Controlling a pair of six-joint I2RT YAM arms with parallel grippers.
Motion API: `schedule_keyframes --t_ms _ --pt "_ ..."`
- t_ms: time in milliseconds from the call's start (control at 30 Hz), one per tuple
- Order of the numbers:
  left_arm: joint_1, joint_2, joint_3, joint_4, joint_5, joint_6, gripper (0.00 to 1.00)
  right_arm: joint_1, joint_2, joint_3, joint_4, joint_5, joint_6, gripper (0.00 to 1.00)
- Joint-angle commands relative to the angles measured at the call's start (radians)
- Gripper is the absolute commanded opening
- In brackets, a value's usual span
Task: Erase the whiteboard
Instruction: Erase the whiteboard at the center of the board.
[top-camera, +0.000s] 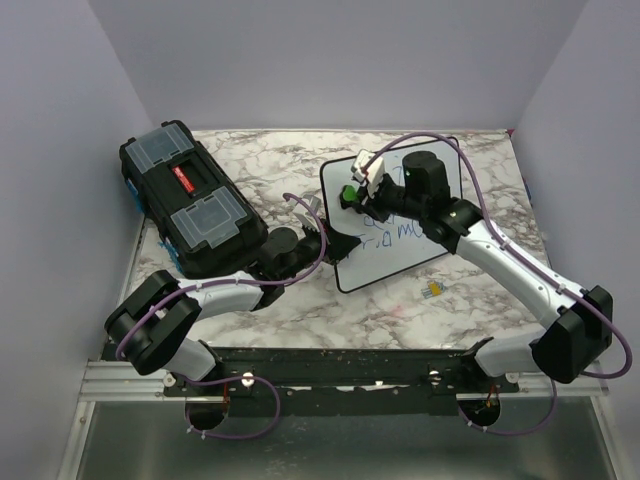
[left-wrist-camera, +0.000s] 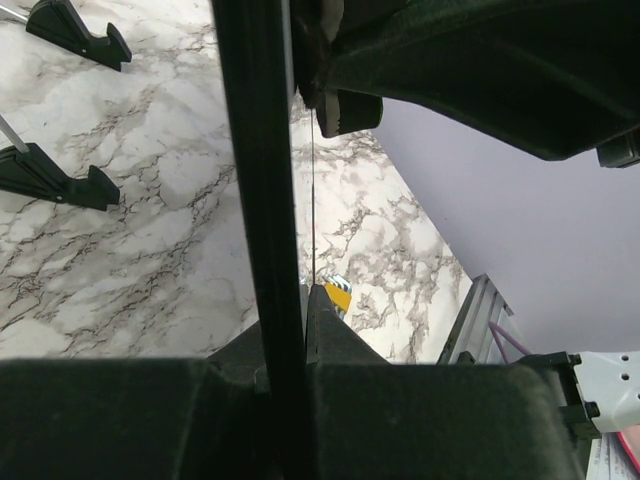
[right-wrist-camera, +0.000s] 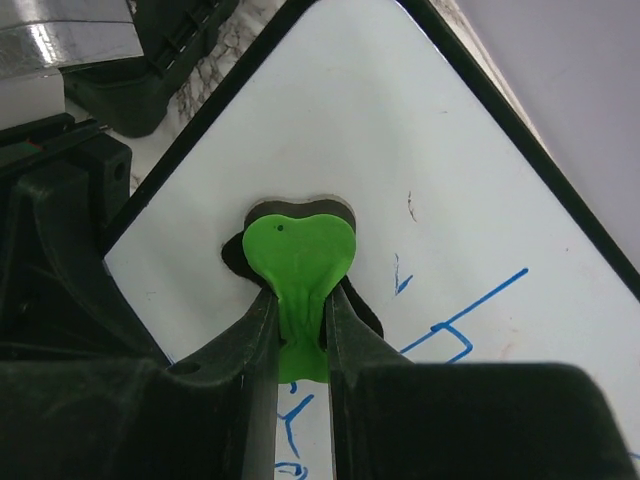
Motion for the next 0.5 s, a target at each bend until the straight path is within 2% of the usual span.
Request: schedule_keyframes --t_ms 0,67,167,367,467 --pt "-0.012 -0.030 0.028 0.151 0.053 0.069 0.00 -0.027 -0.020 -0.053 0.067 0.167 0.116 0.01" --pt "-0.012 -0.028 0.027 0.152 0.053 0.068 0.00 -0.048 -0.026 -0.032 0.123 0.204 0.156 0.01" --pt "-0.012 -0.023 0.030 0.154 0.054 0.066 0.00 -0.053 0.004 0.038 0.123 0.201 0.177 0.01" --pt "-0.012 -0.016 0.029 0.168 0.056 0.057 0.00 -0.049 0.075 0.107 0.069 -0.022 0.184 0.01" --pt "-0.012 -0.017 0.026 0.170 0.054 0.057 0.00 -0.033 0.074 0.094 0.003 -0.152 0.122 0.01"
